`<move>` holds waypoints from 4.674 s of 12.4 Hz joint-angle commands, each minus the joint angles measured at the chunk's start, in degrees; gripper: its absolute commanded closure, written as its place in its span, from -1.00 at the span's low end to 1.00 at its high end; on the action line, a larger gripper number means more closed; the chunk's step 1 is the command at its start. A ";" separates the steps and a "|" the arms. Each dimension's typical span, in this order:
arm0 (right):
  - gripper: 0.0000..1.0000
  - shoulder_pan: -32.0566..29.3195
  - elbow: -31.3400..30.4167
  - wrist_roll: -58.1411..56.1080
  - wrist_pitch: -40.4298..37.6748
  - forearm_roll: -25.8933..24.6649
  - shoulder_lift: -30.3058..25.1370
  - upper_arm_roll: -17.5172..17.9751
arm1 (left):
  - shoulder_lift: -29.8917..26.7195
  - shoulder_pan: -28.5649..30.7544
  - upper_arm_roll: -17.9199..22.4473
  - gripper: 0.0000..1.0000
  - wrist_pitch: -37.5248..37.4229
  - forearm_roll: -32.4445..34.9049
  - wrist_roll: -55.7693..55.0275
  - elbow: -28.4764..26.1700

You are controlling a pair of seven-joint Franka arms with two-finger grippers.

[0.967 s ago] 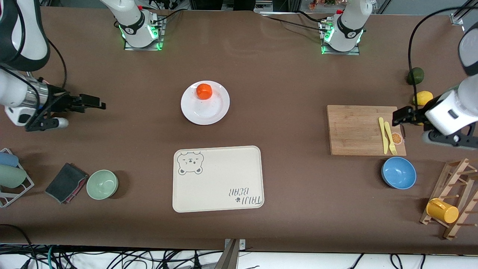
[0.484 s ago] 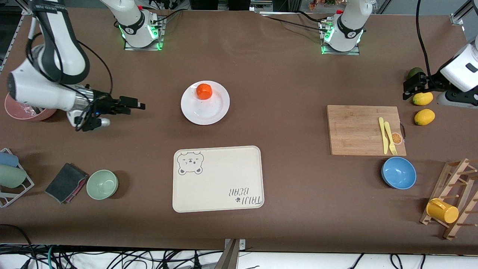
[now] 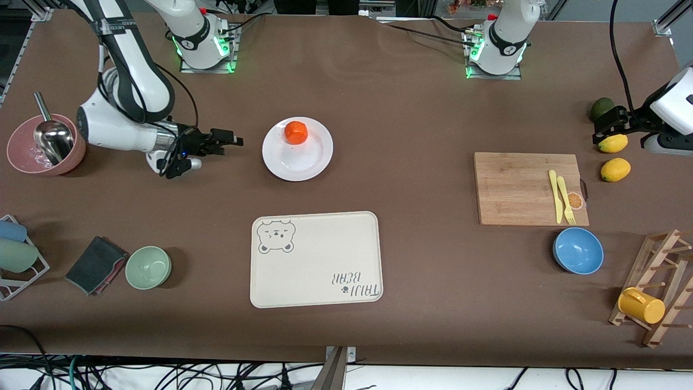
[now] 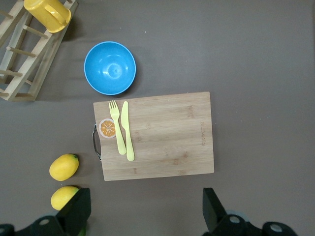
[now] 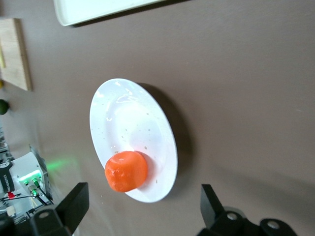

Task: Place orange and plate with both arms
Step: 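Move the right gripper to the rim of the white plate, then close the right gripper on the plate rim, then lift the plate with the right gripper and carry it over the bear tray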

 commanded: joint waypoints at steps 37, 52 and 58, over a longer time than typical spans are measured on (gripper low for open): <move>0.83 -0.46 -6.32 -34.42 15.02 34.72 14.24 10.16 | -6.31 5.18 -0.68 -1.00 -10.72 -5.21 0.21 4.73; 1.00 -0.46 11.49 -8.00 13.18 28.94 19.25 10.16 | -0.95 5.09 -0.94 -1.00 -8.44 -4.42 -0.05 6.93; 1.00 -0.90 34.07 3.63 10.89 21.10 32.06 9.19 | -1.21 5.18 -0.85 -1.00 -8.70 -3.10 0.04 6.32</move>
